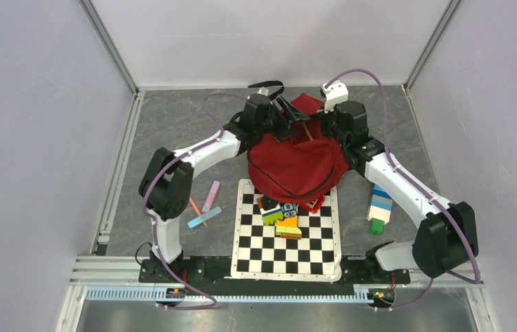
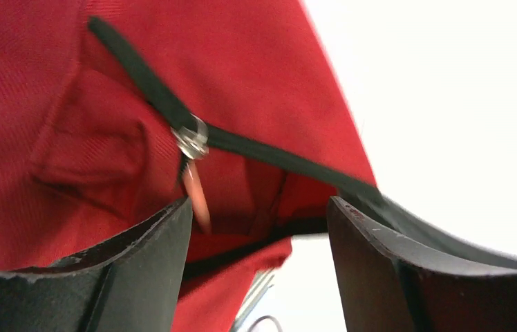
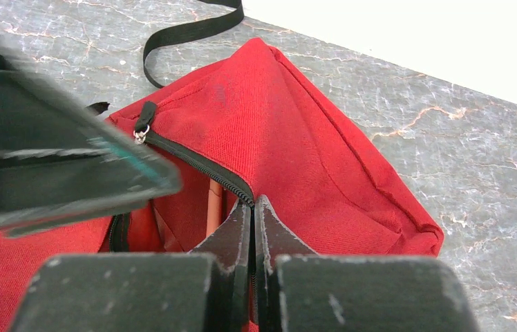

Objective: Pack the student bag
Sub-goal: Place the stationery in the student bag.

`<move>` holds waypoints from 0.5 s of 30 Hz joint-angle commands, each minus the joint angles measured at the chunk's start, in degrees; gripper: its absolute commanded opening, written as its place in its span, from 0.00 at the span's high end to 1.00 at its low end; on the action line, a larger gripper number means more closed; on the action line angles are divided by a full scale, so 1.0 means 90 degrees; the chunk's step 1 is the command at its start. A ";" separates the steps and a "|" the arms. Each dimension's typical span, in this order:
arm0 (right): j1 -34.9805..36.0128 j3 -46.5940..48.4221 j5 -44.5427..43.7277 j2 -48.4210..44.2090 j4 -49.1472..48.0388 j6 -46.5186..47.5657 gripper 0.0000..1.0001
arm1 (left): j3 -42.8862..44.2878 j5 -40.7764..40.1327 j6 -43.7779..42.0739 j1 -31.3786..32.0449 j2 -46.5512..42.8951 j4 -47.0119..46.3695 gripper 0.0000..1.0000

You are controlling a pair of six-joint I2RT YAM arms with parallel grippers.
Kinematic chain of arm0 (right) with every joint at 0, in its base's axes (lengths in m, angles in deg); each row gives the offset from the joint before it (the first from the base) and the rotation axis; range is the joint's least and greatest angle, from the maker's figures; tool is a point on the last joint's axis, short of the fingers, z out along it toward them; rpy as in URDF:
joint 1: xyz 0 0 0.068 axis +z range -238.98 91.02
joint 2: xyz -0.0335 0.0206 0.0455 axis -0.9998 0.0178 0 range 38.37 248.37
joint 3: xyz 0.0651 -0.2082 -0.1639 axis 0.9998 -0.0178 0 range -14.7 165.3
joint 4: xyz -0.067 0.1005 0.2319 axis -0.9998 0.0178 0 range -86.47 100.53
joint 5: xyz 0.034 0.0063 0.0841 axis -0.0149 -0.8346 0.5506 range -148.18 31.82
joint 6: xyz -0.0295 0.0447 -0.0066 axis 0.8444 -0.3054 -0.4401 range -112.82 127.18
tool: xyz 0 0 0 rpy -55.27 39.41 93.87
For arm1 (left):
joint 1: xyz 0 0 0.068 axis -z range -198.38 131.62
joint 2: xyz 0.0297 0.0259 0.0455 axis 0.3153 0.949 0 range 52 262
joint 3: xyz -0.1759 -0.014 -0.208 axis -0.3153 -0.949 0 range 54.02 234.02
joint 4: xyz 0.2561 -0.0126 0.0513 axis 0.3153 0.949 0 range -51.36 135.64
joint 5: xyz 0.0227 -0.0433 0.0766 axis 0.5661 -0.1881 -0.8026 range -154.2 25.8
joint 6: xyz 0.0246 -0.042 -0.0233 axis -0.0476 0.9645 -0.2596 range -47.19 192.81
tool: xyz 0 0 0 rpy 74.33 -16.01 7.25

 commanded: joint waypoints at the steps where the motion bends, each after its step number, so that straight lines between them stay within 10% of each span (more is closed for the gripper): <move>1: 0.0022 0.0130 -0.0236 -0.0421 -0.0414 0.0071 1.00 | -0.0440 0.0612 -0.3169 -0.0123 -0.1474 -0.0258 0.21; 8: 0.0022 0.0126 -0.0168 -0.0344 -0.0418 0.0047 1.00 | -0.1184 -0.0471 -0.6615 -0.0175 -0.2956 0.2640 0.16; 15: 0.0018 0.0073 -0.0122 -0.0294 -0.0390 0.0001 1.00 | -0.2174 -0.2091 -0.6452 -0.0612 -0.3482 0.4484 0.14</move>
